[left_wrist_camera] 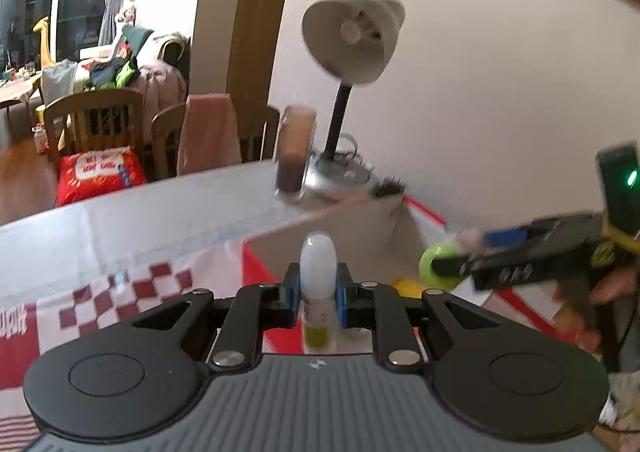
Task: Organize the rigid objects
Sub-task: 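Lift and carry the glue stick with left gripper while right gripper carries the toothpick jar to the box, then lower and release the glue stick into the box while right gripper releases the toothpick jar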
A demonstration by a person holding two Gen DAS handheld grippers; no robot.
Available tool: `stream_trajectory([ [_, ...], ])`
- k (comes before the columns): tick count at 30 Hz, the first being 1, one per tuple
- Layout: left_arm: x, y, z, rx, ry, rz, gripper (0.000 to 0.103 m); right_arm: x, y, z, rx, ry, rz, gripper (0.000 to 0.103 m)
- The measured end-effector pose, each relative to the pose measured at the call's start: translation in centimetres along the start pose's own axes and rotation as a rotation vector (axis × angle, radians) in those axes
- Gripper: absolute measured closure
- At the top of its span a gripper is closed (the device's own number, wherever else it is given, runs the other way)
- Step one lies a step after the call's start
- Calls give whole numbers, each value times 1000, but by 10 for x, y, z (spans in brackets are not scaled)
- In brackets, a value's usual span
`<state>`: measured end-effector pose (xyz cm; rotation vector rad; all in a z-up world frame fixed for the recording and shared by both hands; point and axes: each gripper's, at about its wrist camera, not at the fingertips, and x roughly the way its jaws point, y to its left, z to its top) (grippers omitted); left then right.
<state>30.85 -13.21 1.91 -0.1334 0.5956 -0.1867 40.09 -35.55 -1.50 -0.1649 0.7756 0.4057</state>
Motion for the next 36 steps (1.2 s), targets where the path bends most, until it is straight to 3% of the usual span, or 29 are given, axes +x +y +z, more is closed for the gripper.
stream_trajectory([
  [7, 24, -26, 35, 23, -30, -14, 86, 16, -24, 5, -30, 18, 0, 21],
  [18, 108, -40, 16, 51, 174, 54, 86, 59, -26, -9, -174, 106, 76, 21],
  [26, 145, -40, 7, 48, 249, 84, 86, 80, -17, -16, -265, 151, 126, 21],
  [36, 182, -49, 13, 111, 293, 97, 86, 88, -18, -8, -270, 179, 173, 21],
])
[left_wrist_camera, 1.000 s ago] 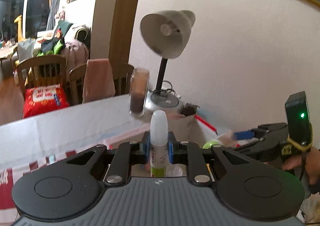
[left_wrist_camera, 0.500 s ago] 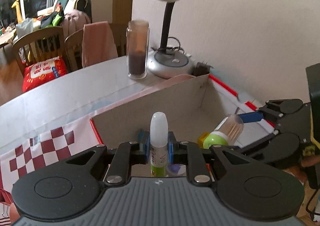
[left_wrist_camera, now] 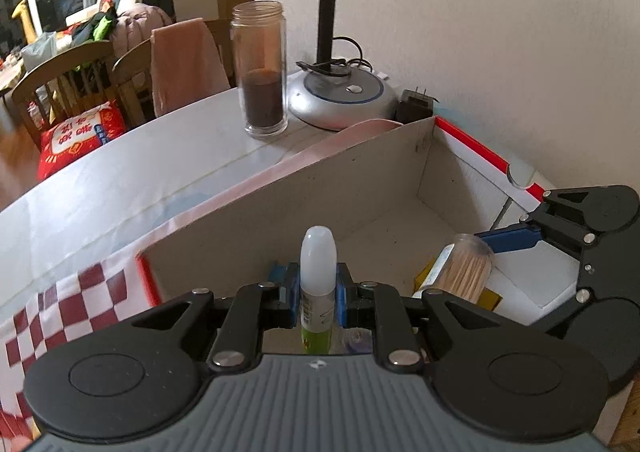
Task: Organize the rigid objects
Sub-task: 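Lower and release the glue stick into the box while right gripper releases the toothpick jar, then withdraw both grippers from the box back over the table items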
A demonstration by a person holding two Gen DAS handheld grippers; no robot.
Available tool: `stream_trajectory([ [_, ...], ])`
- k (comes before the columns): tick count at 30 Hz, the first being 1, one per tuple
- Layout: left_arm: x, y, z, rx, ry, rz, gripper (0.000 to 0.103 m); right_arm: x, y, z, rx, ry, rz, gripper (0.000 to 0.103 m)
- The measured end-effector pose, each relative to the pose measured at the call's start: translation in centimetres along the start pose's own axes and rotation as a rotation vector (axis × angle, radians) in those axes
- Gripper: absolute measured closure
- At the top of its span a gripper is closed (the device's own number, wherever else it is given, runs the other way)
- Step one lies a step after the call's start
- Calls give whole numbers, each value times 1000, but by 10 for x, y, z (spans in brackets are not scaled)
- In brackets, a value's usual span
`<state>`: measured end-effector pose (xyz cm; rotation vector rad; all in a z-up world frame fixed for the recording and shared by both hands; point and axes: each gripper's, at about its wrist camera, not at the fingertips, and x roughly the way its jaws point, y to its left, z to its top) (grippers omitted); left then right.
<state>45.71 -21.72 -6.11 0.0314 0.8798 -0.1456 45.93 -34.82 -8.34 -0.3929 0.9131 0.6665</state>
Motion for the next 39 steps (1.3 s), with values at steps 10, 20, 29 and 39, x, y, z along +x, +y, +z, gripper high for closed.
stream_trajectory([
  [10, 31, -14, 7, 43, 94, 8, 86, 1, -5, 4, 41, 20, 3, 22],
  [20, 32, -13, -4, 21, 145, -4, 85, -8, -2, 3, 41, 13, 13, 20],
  [29, 3, -12, -7, -10, 88, -43, 85, -26, 5, 1, 34, -10, 14, 18],
  [39, -41, -1, -13, -59, -10, -59, 85, -51, 17, 2, 43, -64, -16, 16],
])
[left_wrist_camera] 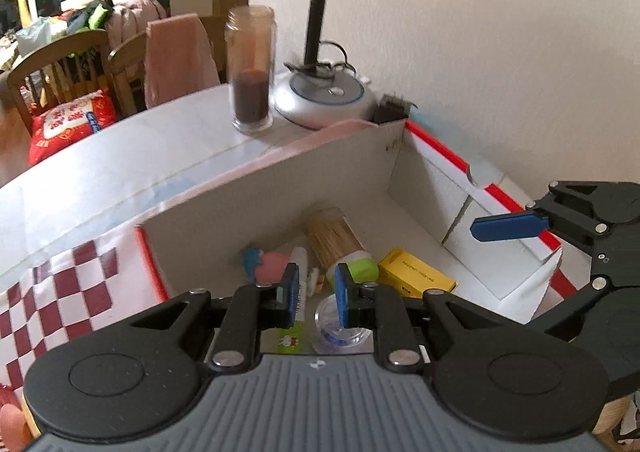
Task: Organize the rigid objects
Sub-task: 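Withdraw both grippers from the box back over the table items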
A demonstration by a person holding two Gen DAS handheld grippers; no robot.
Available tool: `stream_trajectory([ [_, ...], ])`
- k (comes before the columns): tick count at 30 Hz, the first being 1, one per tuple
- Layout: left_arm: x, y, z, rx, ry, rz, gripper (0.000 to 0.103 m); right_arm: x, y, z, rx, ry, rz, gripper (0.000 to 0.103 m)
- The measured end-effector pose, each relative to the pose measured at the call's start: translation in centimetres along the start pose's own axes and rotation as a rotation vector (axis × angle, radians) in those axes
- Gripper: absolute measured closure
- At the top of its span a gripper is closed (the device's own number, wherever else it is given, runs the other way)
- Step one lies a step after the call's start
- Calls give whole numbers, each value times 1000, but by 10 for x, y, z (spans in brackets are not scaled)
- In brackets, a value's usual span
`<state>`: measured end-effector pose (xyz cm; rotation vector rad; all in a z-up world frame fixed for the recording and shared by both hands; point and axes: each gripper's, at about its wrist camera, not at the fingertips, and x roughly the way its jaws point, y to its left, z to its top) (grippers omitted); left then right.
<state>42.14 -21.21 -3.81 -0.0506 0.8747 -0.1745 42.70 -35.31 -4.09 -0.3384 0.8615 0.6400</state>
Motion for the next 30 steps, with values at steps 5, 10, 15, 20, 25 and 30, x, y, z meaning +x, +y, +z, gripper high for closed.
stream_trajectory([
  [5, -25, 8, -6, -7, -55, 27, 85, -14, 12, 2, 6, -28, 0, 15],
  [10, -53, 19, -17, -6, -112, 45, 85, -29, 29, 5, 8, -90, -10, 15],
  [15, -81, 35, -32, -34, -147, 46, 85, -38, 51, 9, 7, -112, 22, 12],
  [20, -105, 56, -50, -58, -170, 62, 85, -42, 76, 11, 28, -135, 60, 9],
  [25, -127, 83, -73, -73, -181, 92, 85, -41, 106, 13, 30, -158, 92, 7],
  [30, -146, 116, -99, -99, -178, 122, 85, -39, 140, 15, 22, -178, 120, 5],
])
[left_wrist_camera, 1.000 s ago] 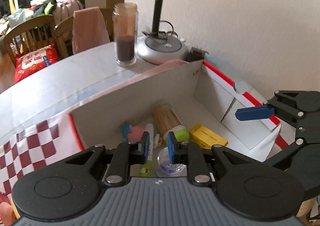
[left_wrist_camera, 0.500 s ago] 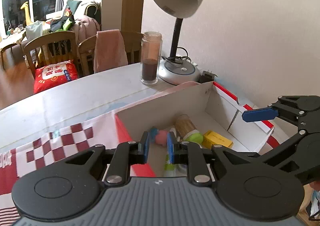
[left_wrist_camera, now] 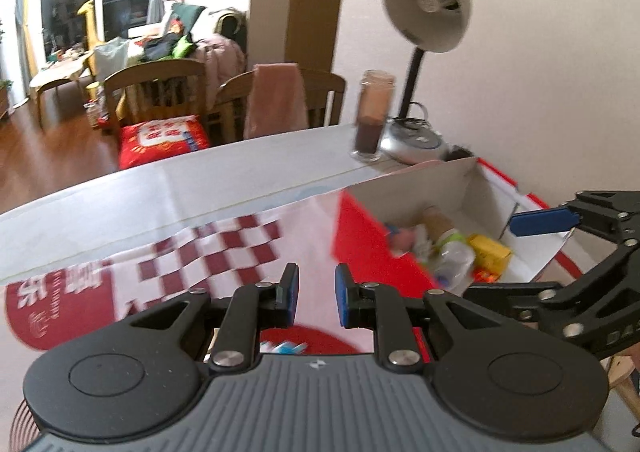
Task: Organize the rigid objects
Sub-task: 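Withdraw both grippers from the box back over the table items, then grasp the pink binder clip with left gripper while right gripper grasps the astronaut keychain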
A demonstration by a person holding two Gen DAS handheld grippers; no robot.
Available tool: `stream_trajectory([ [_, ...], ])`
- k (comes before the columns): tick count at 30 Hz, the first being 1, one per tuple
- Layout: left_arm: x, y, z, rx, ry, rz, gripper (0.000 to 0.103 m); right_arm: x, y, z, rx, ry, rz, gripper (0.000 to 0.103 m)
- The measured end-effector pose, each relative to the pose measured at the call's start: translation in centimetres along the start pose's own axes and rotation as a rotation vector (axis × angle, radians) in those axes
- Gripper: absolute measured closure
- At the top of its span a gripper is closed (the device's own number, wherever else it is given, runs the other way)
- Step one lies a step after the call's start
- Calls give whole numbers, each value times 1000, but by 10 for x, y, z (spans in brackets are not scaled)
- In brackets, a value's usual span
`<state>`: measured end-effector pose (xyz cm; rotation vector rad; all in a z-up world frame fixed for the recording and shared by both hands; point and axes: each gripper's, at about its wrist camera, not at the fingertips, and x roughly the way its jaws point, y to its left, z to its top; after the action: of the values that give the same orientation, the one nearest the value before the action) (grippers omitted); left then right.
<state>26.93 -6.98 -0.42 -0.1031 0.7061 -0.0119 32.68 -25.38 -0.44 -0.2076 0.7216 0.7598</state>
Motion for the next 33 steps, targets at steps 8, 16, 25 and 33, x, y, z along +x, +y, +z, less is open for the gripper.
stream_trajectory([
  [8, -21, 58, -29, -42, 2, 32, 48, 21, 47, -3, -16, 0, 11, 1],
  [16, -30, 106, -53, -92, -5, 45, 29, 48, 90, -14, -56, 21, 7, 0],
  [25, -9, 150, -64, -150, -22, 89, 22, 98, 106, -27, -105, 74, -1, 0],
  [33, 39, 167, -65, -160, 17, 121, 22, 139, 100, -32, -168, 124, -47, 1],
])
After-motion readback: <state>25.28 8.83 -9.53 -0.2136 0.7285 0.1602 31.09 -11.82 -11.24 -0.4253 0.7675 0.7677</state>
